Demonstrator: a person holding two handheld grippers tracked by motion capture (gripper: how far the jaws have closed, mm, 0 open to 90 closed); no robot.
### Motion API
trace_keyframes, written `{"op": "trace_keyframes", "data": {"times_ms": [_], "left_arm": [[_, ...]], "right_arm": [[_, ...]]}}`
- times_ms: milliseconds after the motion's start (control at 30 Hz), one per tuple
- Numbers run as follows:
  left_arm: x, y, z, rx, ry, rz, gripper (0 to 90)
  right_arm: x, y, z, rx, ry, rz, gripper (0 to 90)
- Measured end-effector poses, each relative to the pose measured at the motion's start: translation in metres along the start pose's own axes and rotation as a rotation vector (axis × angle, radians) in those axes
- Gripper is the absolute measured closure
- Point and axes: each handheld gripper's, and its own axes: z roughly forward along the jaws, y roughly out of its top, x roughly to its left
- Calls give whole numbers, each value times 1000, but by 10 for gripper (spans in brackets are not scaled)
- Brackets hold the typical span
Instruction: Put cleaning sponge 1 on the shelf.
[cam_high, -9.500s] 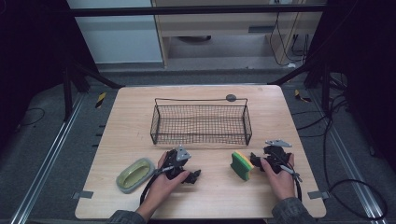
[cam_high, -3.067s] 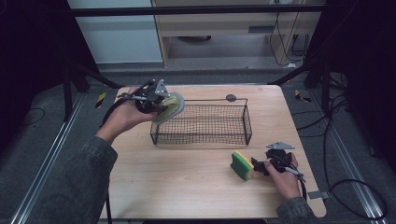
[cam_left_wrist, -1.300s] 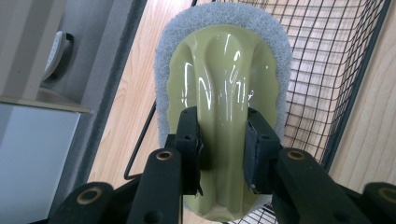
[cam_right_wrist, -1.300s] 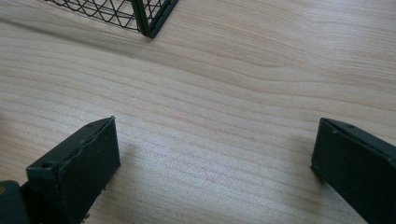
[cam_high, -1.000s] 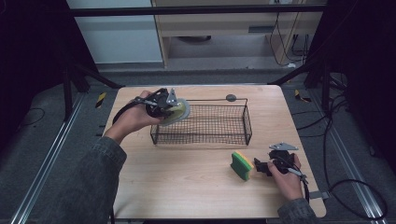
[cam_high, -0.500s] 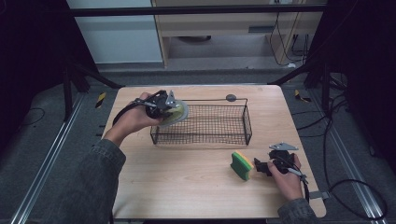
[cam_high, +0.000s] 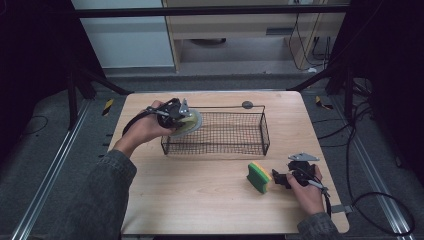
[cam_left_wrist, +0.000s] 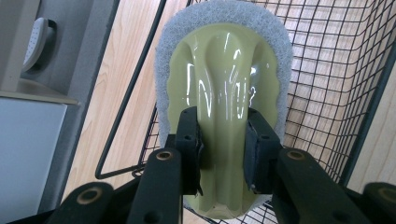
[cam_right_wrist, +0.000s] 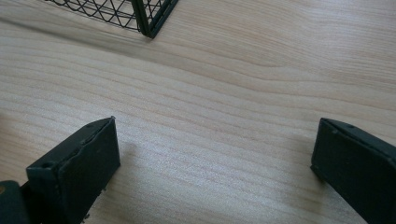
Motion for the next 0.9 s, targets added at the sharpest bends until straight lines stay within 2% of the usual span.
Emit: {"op": "trace_keyframes", "data": {"times_ms": [900], "left_arm": [[-5, -8, 15, 23, -25, -8, 703]], "right_arm": [[1, 0, 0, -1, -1, 3, 13]]}}
